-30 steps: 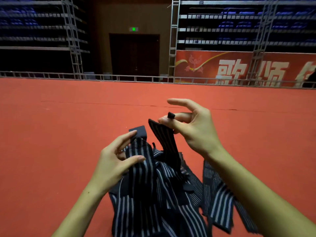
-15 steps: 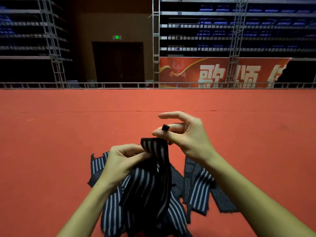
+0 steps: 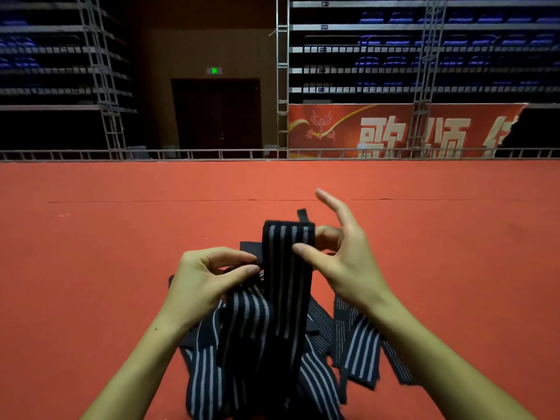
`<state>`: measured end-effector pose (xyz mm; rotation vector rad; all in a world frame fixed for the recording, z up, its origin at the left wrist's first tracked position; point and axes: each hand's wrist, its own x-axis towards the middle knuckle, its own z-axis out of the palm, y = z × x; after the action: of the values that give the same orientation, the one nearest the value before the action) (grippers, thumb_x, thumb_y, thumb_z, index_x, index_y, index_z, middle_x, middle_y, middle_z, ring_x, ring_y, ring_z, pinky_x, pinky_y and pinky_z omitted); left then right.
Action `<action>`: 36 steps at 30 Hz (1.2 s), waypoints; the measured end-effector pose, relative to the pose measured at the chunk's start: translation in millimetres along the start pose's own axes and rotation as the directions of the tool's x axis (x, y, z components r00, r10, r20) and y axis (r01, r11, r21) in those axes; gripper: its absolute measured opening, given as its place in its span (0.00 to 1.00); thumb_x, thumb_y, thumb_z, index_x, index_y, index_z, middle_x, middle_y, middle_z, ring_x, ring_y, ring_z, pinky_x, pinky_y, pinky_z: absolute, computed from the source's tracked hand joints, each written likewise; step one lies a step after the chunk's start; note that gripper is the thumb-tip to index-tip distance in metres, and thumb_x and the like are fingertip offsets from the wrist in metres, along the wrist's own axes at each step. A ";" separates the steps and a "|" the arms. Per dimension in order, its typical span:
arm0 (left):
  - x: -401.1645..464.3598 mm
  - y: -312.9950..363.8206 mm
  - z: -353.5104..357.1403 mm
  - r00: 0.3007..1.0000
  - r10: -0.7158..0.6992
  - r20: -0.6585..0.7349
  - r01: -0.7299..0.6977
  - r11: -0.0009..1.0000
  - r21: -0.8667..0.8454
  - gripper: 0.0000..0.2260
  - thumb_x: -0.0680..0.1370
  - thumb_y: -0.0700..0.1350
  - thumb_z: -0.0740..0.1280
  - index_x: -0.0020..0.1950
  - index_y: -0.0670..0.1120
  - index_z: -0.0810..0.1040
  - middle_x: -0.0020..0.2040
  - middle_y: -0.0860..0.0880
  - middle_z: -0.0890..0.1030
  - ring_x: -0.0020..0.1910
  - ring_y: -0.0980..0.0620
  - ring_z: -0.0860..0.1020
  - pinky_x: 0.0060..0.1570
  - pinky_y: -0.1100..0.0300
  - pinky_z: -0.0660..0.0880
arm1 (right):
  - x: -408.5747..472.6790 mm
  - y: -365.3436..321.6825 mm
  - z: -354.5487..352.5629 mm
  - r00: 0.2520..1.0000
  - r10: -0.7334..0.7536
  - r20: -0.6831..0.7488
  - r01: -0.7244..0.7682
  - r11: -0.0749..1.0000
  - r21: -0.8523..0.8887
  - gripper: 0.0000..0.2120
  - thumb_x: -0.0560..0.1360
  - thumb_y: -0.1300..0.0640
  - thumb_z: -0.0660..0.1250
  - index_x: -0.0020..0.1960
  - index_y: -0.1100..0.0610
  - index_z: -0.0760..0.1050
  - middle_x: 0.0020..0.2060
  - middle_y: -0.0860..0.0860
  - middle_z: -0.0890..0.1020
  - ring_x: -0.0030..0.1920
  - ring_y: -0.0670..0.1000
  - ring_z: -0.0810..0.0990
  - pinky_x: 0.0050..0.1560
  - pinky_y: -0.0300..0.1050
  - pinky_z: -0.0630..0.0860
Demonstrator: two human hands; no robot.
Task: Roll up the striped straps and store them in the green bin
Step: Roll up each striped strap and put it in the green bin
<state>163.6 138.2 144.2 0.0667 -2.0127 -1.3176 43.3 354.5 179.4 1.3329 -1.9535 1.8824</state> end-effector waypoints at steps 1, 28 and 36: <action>-0.7 -2.4 -3.4 1.000 -0.028 -0.001 0.028 0.999 0.021 0.08 0.72 0.41 0.82 0.50 0.49 0.91 0.46 0.50 0.90 0.43 0.53 0.87 0.42 0.55 0.84 | 5.3 -3.1 -2.5 0.999 -0.029 -0.026 0.029 0.999 -0.020 0.41 0.78 0.64 0.77 0.84 0.47 0.61 0.43 0.50 0.87 0.45 0.47 0.87 0.48 0.38 0.79; 4.4 -12.0 8.0 0.898 0.439 0.043 -0.423 0.832 0.359 0.10 0.75 0.37 0.79 0.53 0.49 0.91 0.49 0.61 0.89 0.46 0.61 0.88 0.45 0.62 0.83 | -26.6 48.6 -7.7 0.862 0.414 0.293 -0.460 0.881 0.108 0.26 0.83 0.44 0.68 0.79 0.41 0.67 0.51 0.57 0.88 0.47 0.54 0.86 0.54 0.55 0.85; -4.7 -12.9 -1.9 0.959 0.278 0.060 -0.283 0.911 0.301 0.10 0.75 0.47 0.79 0.55 0.59 0.90 0.36 0.56 0.86 0.29 0.57 0.74 0.31 0.56 0.73 | -19.1 43.6 20.6 0.947 0.242 0.210 -0.302 0.890 0.341 0.37 0.79 0.65 0.75 0.80 0.43 0.67 0.50 0.57 0.87 0.47 0.58 0.86 0.50 0.48 0.82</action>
<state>164.0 132.5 131.6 -0.0884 -2.1324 -0.8215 36.5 339.3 130.3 1.3989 -2.0242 2.4499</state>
